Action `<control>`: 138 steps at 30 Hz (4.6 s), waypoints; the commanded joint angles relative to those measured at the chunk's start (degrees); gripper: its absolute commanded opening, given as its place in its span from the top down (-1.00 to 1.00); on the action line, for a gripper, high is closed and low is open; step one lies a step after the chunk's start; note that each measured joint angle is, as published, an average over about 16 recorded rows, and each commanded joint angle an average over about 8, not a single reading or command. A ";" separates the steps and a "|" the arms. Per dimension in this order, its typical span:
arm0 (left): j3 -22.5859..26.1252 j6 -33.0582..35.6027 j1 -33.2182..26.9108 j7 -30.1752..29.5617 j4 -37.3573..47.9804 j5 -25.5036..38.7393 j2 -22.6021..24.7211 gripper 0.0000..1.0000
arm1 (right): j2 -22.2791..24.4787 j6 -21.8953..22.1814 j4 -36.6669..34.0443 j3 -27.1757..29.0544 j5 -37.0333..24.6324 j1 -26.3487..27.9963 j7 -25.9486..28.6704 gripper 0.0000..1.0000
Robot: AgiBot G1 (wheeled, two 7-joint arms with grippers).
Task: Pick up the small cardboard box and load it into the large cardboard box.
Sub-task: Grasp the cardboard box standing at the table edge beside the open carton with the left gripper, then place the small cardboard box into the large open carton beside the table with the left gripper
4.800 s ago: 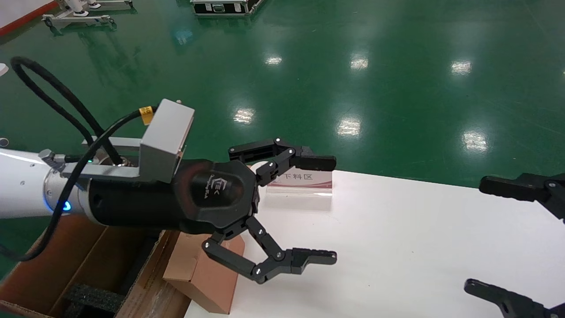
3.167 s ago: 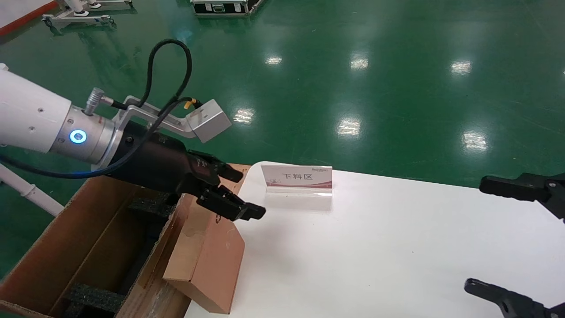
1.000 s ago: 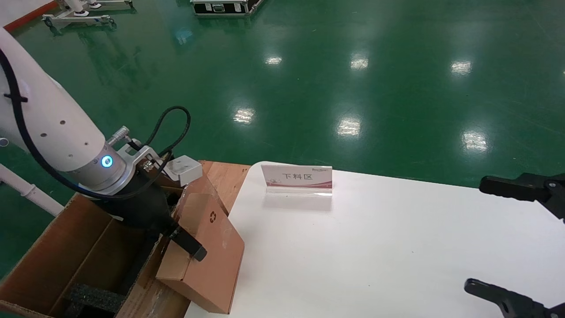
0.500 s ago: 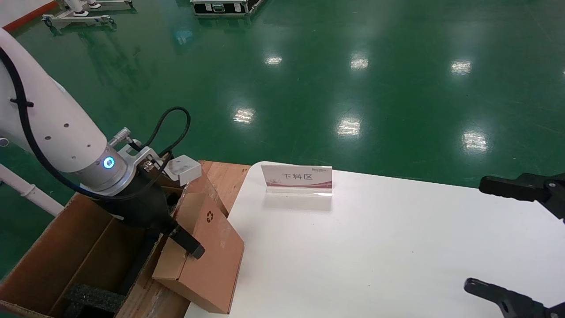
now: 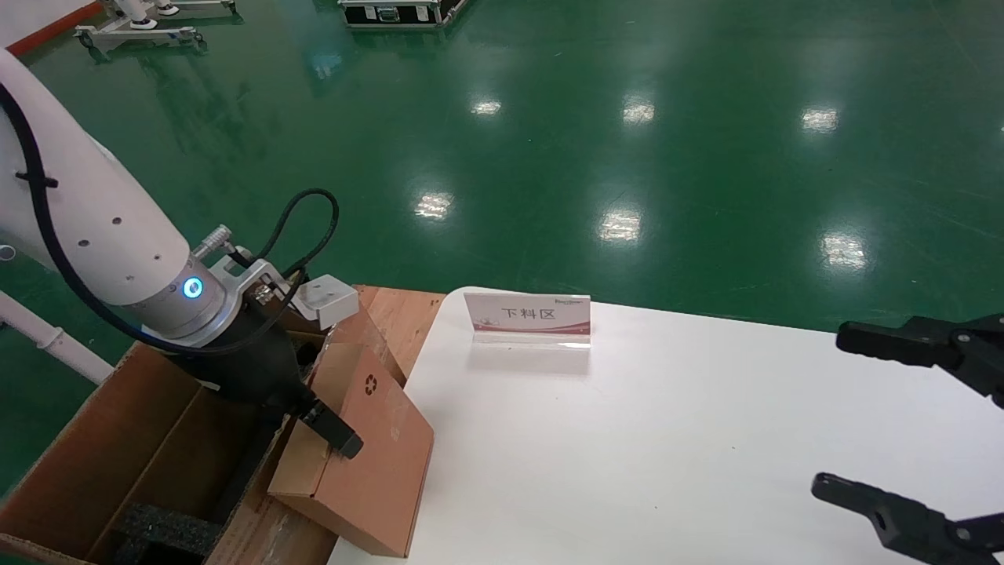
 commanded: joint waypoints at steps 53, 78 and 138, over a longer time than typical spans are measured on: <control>11.68 11.87 -41.95 10.96 6.94 0.61 4.54 1.00 | 0.03 0.02 -0.05 -0.12 0.06 0.05 -0.07 -0.55; 27.35 10.03 -41.90 2.06 0.01 1.91 -9.18 1.00 | 0.07 0.05 -0.05 -0.21 0.12 0.07 -0.11 -1.00; 29.10 -11.28 -16.83 7.49 9.94 10.39 -12.54 1.00 | 0.15 0.14 -0.05 -0.41 0.26 0.11 -0.21 -1.00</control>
